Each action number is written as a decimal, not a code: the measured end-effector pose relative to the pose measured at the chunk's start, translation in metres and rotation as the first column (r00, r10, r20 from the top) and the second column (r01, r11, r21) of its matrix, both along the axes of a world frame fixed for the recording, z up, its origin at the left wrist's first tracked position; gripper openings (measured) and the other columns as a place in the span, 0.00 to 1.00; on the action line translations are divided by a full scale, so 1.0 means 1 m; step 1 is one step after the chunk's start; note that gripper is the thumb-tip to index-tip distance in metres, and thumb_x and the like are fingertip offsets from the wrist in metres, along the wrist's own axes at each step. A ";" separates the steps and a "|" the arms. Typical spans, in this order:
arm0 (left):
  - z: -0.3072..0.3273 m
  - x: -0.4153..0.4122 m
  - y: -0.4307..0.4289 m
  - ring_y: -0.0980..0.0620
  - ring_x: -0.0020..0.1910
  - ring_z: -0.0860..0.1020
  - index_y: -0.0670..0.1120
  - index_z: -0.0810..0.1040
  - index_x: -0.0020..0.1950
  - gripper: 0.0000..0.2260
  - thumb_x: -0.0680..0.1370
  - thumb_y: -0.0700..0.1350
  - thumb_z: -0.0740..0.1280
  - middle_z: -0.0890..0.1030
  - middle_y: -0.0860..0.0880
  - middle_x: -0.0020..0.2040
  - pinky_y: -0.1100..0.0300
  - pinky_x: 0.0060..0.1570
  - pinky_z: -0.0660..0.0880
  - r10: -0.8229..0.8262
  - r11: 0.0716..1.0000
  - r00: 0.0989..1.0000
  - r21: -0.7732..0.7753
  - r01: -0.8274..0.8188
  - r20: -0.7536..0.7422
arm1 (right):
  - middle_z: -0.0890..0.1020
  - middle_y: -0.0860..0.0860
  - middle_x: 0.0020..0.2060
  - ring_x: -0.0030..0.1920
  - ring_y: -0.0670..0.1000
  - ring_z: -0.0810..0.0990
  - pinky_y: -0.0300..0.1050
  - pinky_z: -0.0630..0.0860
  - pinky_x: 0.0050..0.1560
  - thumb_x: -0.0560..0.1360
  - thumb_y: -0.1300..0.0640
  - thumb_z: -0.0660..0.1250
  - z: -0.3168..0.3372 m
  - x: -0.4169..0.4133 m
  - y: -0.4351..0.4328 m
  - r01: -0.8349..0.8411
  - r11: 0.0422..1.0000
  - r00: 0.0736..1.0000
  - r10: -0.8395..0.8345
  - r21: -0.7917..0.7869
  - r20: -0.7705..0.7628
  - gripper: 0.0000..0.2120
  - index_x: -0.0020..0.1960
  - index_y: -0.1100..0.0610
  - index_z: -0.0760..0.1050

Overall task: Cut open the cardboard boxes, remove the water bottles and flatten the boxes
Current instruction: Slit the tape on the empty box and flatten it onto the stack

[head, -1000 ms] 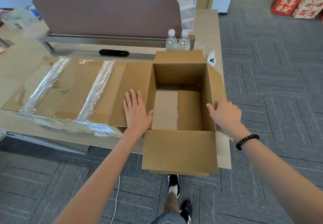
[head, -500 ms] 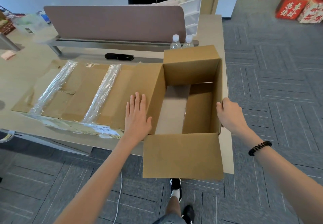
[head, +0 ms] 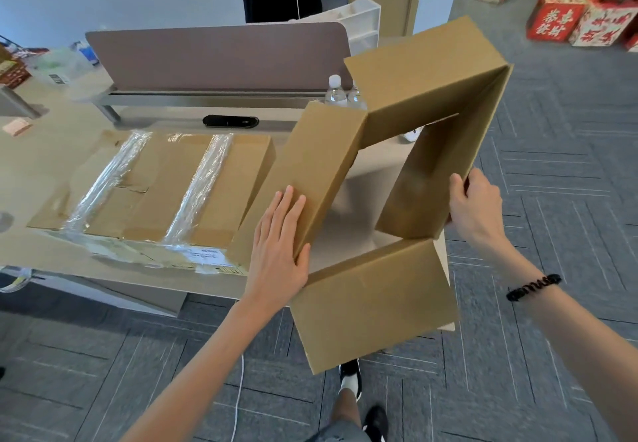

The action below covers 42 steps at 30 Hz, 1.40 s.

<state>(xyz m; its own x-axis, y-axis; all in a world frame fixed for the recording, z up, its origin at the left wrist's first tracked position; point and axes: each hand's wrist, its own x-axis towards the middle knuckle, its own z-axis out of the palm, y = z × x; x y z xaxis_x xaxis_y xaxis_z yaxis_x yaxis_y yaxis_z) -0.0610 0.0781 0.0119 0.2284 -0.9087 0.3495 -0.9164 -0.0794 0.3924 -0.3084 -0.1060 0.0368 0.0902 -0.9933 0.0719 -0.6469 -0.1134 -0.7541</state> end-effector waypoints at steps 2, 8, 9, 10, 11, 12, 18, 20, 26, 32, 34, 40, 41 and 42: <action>0.002 -0.002 0.004 0.50 0.79 0.52 0.46 0.60 0.78 0.31 0.78 0.44 0.68 0.56 0.49 0.80 0.46 0.76 0.56 -0.049 0.999 0.999 -0.014 0.049 -0.005 | 0.78 0.57 0.39 0.32 0.54 0.79 0.53 0.79 0.33 0.83 0.52 0.53 0.004 -0.001 0.003 0.018 1.000 0.999 -0.019 0.011 0.049 0.15 0.47 0.63 0.69; 0.006 -0.009 0.009 0.56 0.74 0.63 0.49 0.70 0.70 0.19 0.83 0.55 0.54 0.65 0.55 0.74 0.53 0.70 0.62 -0.153 0.988 0.983 -0.019 0.152 -0.102 | 0.76 0.57 0.40 0.37 0.55 0.79 0.47 0.79 0.30 0.83 0.51 0.53 0.010 -0.004 0.007 0.048 0.999 0.993 -0.050 0.024 0.104 0.14 0.49 0.61 0.68; 0.007 -0.010 0.007 0.57 0.71 0.66 0.49 0.71 0.67 0.18 0.83 0.55 0.53 0.68 0.55 0.72 0.52 0.68 0.65 -0.156 0.988 0.979 -0.025 0.154 -0.134 | 0.74 0.56 0.38 0.34 0.53 0.77 0.42 0.75 0.27 0.84 0.52 0.52 0.011 -0.005 0.009 0.045 0.999 0.994 -0.046 0.013 0.097 0.14 0.48 0.61 0.67; 0.009 -0.013 0.005 0.57 0.68 0.68 0.49 0.73 0.65 0.17 0.83 0.55 0.54 0.70 0.55 0.68 0.52 0.66 0.67 -0.160 0.987 0.973 -0.035 0.156 -0.169 | 0.72 0.54 0.36 0.32 0.51 0.74 0.41 0.70 0.27 0.84 0.52 0.52 0.011 -0.006 0.012 0.040 0.999 0.995 -0.039 -0.009 0.087 0.13 0.47 0.60 0.65; 0.011 -0.015 0.002 0.58 0.65 0.70 0.48 0.73 0.63 0.15 0.83 0.54 0.54 0.72 0.55 0.65 0.54 0.64 0.68 -0.164 0.986 0.966 -0.048 0.158 -0.201 | 0.70 0.53 0.33 0.30 0.50 0.70 0.43 0.67 0.28 0.84 0.52 0.51 0.010 -0.007 0.015 0.036 0.999 0.996 -0.033 -0.037 0.077 0.13 0.46 0.60 0.64; 0.015 -0.018 -0.001 0.59 0.61 0.72 0.48 0.74 0.61 0.14 0.83 0.53 0.55 0.73 0.55 0.62 0.57 0.62 0.69 -0.167 0.986 0.960 -0.063 0.156 -0.227 | 0.69 0.52 0.32 0.29 0.50 0.67 0.46 0.65 0.29 0.84 0.52 0.51 0.009 -0.009 0.017 0.032 0.998 0.997 -0.027 -0.059 0.073 0.13 0.46 0.59 0.64; 0.048 -0.036 -0.025 0.55 0.47 0.76 0.47 0.75 0.55 0.10 0.83 0.50 0.58 0.76 0.56 0.49 0.65 0.47 0.71 -0.204 0.972 0.905 -0.191 0.140 -0.374 | 0.67 0.52 0.29 0.27 0.51 0.63 0.47 0.60 0.29 0.84 0.53 0.50 0.004 -0.016 0.030 0.029 0.986 0.999 -0.025 -0.165 0.028 0.13 0.44 0.59 0.62; 0.061 -0.037 -0.034 0.53 0.45 0.76 0.47 0.76 0.54 0.11 0.82 0.51 0.57 0.77 0.55 0.47 0.64 0.45 0.72 -0.220 0.963 0.872 -0.238 0.124 -0.437 | 0.67 0.51 0.29 0.27 0.51 0.64 0.48 0.61 0.31 0.84 0.53 0.51 0.003 -0.018 0.033 0.035 0.981 0.999 -0.032 -0.192 0.019 0.13 0.44 0.59 0.62; 0.099 -0.030 -0.061 0.52 0.39 0.75 0.40 0.77 0.50 0.12 0.83 0.45 0.56 0.78 0.49 0.42 0.60 0.42 0.72 -0.278 0.934 0.709 -0.355 0.043 -0.647 | 0.69 0.53 0.28 0.26 0.51 0.64 0.47 0.62 0.28 0.83 0.53 0.50 -0.007 -0.025 0.038 0.019 0.967 1.000 -0.020 -0.253 -0.002 0.12 0.44 0.58 0.62; 0.116 -0.020 -0.081 0.54 0.42 0.75 0.36 0.77 0.51 0.12 0.83 0.42 0.57 0.79 0.51 0.43 0.63 0.43 0.73 -0.285 0.928 0.625 -0.372 -0.009 -0.727 | 0.68 0.51 0.27 0.25 0.50 0.63 0.44 0.59 0.26 0.83 0.56 0.52 0.000 -0.033 0.057 -0.023 0.948 0.999 0.009 -0.318 -0.045 0.11 0.43 0.58 0.61; 0.121 -0.020 -0.083 0.54 0.43 0.76 0.36 0.77 0.51 0.13 0.83 0.43 0.57 0.79 0.49 0.43 0.63 0.44 0.73 -0.287 0.932 0.622 -0.362 0.007 -0.728 | 0.69 0.52 0.28 0.25 0.51 0.65 0.45 0.61 0.25 0.83 0.56 0.52 0.000 -0.034 0.063 -0.025 0.943 0.999 0.009 -0.330 -0.048 0.11 0.43 0.59 0.62; 0.133 -0.010 -0.075 0.53 0.44 0.79 0.40 0.78 0.52 0.12 0.84 0.44 0.58 0.82 0.48 0.46 0.59 0.48 0.76 -0.306 0.948 0.601 -0.295 0.120 -0.739 | 0.69 0.48 0.29 0.24 0.48 0.65 0.40 0.60 0.26 0.83 0.58 0.53 0.006 -0.034 0.091 0.003 0.942 1.000 -0.004 -0.335 -0.003 0.10 0.44 0.60 0.64; 0.134 -0.007 -0.071 0.53 0.44 0.79 0.41 0.78 0.52 0.11 0.84 0.43 0.59 0.82 0.48 0.47 0.59 0.49 0.76 -0.316 0.947 0.604 -0.282 0.153 -0.732 | 0.69 0.48 0.29 0.24 0.49 0.65 0.41 0.60 0.26 0.83 0.58 0.53 0.008 -0.033 0.098 0.004 0.938 1.000 -0.002 -0.346 0.004 0.09 0.45 0.60 0.65; 0.135 -0.005 -0.067 0.54 0.44 0.79 0.42 0.78 0.53 0.10 0.84 0.43 0.59 0.82 0.48 0.48 0.58 0.50 0.76 -0.326 0.945 0.614 -0.268 0.188 -0.719 | 0.70 0.48 0.29 0.24 0.49 0.66 0.42 0.62 0.25 0.83 0.59 0.53 0.009 -0.033 0.105 0.002 0.933 1.000 0.001 -0.359 0.011 0.09 0.45 0.61 0.65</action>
